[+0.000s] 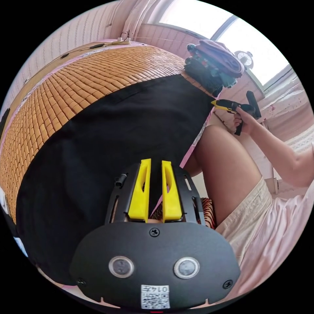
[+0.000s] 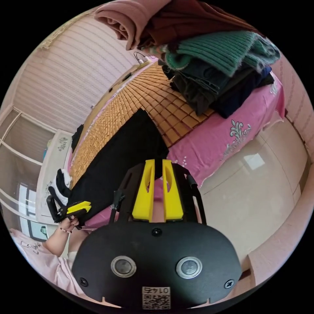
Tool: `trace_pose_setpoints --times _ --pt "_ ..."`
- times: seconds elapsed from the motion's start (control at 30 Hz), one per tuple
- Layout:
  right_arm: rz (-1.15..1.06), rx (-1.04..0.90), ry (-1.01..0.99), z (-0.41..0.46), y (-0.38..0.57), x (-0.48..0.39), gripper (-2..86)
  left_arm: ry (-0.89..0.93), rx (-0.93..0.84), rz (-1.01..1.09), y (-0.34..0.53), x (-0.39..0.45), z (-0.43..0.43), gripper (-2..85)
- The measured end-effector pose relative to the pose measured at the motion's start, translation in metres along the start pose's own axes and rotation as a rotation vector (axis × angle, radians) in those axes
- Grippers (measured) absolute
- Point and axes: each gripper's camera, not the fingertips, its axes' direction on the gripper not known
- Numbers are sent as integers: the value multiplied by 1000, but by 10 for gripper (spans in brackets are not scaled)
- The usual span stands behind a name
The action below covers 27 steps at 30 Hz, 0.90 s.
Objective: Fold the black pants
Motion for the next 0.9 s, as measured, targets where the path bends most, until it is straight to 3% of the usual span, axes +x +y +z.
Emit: trace_pose_setpoints --times 0.13,0.23,0.33,0.47,0.67,0.9 --pt "13 28 -113 -10 2 8 21 -27 23 -18 1 -7 -4 20" --pt "-118 73 -266 -23 -1 -23 16 9 30 -53 2 -18 -10 -5" --pt "-334 40 -373 -23 -4 -87 16 31 57 -99 5 -28 -18 -9" --pt "-718 -159 -556 7 30 -211 19 29 133 -141 18 -41 -49 -10" --pt "-1014 -558 -389 107 142 -307 41 -14 256 -381 87 -92 -128 -10" --pt "-1130 -518 -160 117 190 -324 80 -86 251 -533 147 -120 -162 -10"
